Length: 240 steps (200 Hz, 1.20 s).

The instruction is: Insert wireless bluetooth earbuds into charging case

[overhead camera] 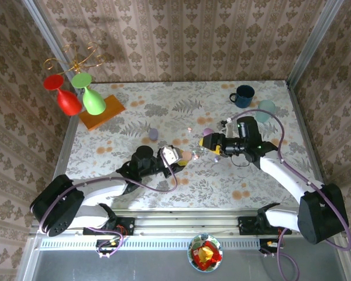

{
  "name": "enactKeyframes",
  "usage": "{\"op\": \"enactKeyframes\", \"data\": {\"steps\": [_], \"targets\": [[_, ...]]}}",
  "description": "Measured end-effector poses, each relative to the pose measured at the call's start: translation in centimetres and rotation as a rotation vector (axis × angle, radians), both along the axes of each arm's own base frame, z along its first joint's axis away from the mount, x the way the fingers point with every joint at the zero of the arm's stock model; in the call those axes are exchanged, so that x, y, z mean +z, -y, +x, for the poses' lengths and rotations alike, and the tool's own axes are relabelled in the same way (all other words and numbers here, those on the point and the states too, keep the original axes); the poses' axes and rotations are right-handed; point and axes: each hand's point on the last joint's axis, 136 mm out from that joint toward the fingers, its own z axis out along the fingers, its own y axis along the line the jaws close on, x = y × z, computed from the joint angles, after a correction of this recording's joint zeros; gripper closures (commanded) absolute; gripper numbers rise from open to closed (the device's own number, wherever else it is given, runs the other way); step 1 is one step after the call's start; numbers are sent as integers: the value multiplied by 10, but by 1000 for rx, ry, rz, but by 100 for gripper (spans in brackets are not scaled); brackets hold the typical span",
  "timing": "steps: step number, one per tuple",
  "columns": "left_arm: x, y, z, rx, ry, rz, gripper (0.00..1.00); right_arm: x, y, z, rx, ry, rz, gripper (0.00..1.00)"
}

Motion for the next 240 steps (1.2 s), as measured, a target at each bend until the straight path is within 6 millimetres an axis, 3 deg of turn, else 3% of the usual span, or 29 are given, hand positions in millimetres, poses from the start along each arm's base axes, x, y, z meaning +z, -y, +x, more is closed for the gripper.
{"op": "enactKeyframes", "data": {"steps": [50,110,167,205,240], "targets": [[17,0,-3,-14,28,-38,63,14,-26,-8,67,22,71,30],[18,1,-3,-14,29,-38,63,-4,-49,-14,110,-41,109,42],[17,1,-1,-5,33,-34,63,-8,-55,-15,141,-53,124,58],[19,5,4,3,44,-43,63,-7,-56,-17,155,-55,132,59],[22,8,7,3,49,-49,63,-6,-57,-18,159,-50,132,70]]}}
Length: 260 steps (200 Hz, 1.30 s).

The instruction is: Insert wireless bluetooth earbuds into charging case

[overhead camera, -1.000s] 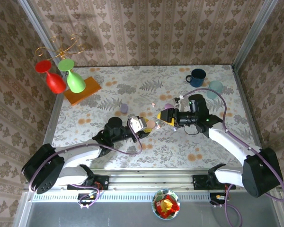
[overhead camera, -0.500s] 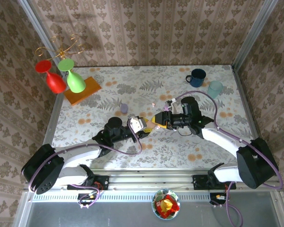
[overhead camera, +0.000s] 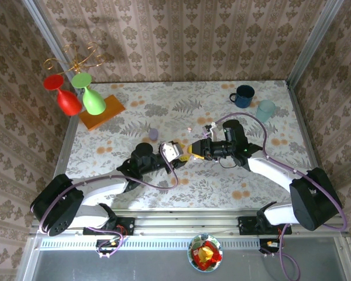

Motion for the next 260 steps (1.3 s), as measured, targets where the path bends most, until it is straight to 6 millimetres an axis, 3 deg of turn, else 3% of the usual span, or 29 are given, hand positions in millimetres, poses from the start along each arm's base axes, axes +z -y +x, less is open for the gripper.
{"op": "enactKeyframes", "data": {"steps": [21,45,73,115,188,226,260], "targets": [[0,0,0,2,-1,0,51,1,1,1,-5,1,0,75],[2,0,0,2,-1,-7,31,7,2,2,-31,-6,12,76],[17,0,3,11,11,-77,23,18,3,5,-75,-29,69,79],[34,-9,10,16,11,-209,24,43,4,6,-123,-78,186,83],[49,-3,0,-70,17,-321,28,94,7,-2,-141,-106,397,89],[55,-1,-3,-93,11,-341,31,107,9,-5,-137,-121,464,91],[72,2,-1,-110,-3,-388,35,109,9,-6,-136,-123,473,91]]}}
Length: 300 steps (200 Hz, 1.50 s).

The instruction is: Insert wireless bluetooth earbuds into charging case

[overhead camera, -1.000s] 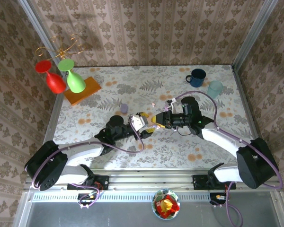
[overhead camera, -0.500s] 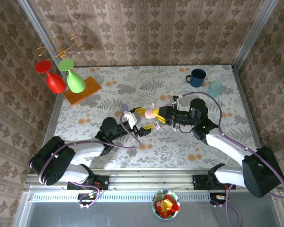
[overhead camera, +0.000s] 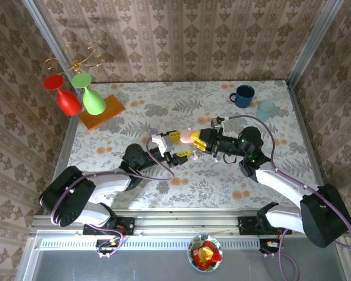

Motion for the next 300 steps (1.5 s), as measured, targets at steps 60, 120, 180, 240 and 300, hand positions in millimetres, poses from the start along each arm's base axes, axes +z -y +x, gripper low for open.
{"op": "enactKeyframes", "data": {"steps": [60,120,180,240,300], "targets": [[11,2,-2,-26,-1,-26,40,0,0,0,0,0,0,91],[12,3,-3,-31,0,-26,44,-4,0,0,0,-9,-11,92],[12,3,-3,-33,2,-26,51,-10,0,1,-1,-18,-30,92],[12,2,-2,-35,3,-25,62,-11,0,0,0,-22,-38,92],[12,3,-5,-48,4,-23,67,-12,0,-2,1,-20,-48,58]]}}
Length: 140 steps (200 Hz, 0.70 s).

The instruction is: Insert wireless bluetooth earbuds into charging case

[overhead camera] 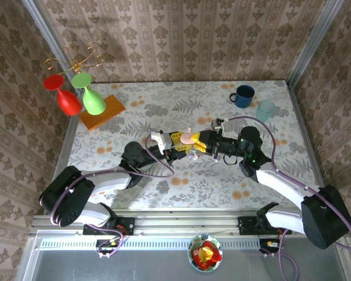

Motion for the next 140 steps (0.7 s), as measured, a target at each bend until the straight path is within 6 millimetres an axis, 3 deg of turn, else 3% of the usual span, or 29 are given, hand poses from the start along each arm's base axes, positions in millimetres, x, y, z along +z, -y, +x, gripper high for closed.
{"op": "enactKeyframes", "data": {"steps": [14,39,78,115,140], "targets": [[0,0,-2,-8,2,1,66,-1,1,-1,-2,10,-14,43],[0,0,-2,-10,2,2,67,2,10,0,-28,46,-44,31],[-1,-6,1,-4,-18,-2,68,11,41,10,-143,170,-160,24],[7,-14,-8,-16,-12,-17,68,44,56,-2,-227,551,-403,23],[12,-16,-10,-17,-9,-19,67,45,56,-9,-238,732,-541,20]]}}
